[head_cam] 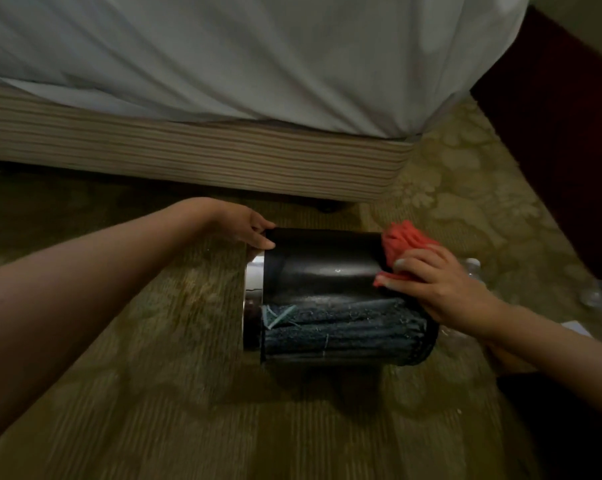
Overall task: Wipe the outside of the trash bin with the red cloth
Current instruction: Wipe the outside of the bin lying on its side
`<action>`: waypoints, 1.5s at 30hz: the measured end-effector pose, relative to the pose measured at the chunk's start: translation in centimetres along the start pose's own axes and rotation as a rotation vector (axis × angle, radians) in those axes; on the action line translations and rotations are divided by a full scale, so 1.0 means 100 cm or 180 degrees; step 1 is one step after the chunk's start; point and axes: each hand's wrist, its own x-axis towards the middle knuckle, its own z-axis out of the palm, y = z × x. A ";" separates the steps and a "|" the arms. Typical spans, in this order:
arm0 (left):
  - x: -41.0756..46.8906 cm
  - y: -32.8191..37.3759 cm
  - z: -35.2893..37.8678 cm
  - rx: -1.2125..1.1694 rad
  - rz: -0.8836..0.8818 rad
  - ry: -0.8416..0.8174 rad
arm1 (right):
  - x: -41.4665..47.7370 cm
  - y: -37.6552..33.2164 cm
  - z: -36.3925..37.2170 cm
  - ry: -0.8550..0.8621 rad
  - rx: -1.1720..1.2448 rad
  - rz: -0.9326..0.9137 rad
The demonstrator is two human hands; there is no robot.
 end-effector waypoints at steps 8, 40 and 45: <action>-0.001 0.003 0.004 -0.0014 -0.0140 0.0038 | 0.086 -0.068 0.026 0.0202 0.0257 -0.0136; 0.035 0.047 0.034 0.0216 0.0406 0.0226 | 0.038 -0.045 0.010 -0.0185 -0.0422 -0.0172; 0.041 0.044 0.026 0.0218 0.0208 0.0055 | -0.038 0.007 -0.016 -0.0536 -0.0657 -0.0100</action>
